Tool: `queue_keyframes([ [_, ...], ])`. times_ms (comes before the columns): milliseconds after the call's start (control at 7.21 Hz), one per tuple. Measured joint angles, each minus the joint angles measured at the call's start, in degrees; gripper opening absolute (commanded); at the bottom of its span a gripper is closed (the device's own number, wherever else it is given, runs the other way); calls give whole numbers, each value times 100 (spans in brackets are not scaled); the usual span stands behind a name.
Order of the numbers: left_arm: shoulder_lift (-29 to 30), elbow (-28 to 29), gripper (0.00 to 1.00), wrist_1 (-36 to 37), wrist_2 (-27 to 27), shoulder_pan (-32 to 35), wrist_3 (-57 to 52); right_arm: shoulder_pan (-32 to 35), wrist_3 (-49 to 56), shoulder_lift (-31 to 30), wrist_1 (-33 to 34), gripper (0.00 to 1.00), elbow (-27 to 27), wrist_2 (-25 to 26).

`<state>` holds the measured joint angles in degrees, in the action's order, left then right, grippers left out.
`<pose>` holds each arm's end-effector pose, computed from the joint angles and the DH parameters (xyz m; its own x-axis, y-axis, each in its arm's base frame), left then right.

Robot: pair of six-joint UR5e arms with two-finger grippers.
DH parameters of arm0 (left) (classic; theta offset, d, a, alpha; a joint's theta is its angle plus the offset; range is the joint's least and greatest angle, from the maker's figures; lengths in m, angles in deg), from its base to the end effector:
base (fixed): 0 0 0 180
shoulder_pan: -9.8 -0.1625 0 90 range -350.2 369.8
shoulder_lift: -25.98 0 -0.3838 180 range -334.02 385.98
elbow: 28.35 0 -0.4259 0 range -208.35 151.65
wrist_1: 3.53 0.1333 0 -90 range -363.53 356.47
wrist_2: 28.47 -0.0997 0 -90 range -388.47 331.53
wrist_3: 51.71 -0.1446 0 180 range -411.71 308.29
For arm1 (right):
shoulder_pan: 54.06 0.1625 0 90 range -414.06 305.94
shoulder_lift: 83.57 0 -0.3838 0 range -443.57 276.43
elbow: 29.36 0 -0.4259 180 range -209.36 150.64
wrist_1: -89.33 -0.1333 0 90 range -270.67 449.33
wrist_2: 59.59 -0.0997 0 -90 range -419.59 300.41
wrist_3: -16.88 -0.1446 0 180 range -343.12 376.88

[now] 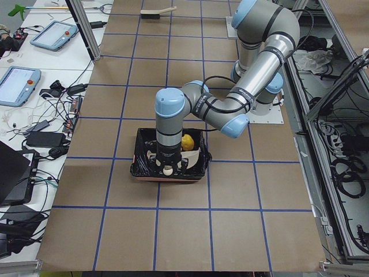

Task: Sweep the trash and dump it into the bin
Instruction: 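Tilt the dustpan with the left gripper to dump items into the bin, then lower the brush with the right gripper while the left gripper brings the dustpan back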

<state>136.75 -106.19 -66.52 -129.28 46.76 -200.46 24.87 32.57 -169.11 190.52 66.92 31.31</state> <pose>0.4928 -0.5037 0.3543 0.0711 0.9974 -0.0116 0.9300 -0.0621 0.3622 0.0232 -0.5641 0.3220 -0.9966 -0.0804 0.0172 -0.0805 0.9967 -0.0033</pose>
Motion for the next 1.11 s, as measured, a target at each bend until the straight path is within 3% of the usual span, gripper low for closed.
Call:
queue_keyframes([
  [416, -16, 6, 0, -26, 285, -24, -16, 645, -718, -386, -88, 100, -4, 80],
  [1110, -179, 41, 0, -1234, 1898, -79, 537, 920, -808, -589, -196, 100, -5, 3],
])
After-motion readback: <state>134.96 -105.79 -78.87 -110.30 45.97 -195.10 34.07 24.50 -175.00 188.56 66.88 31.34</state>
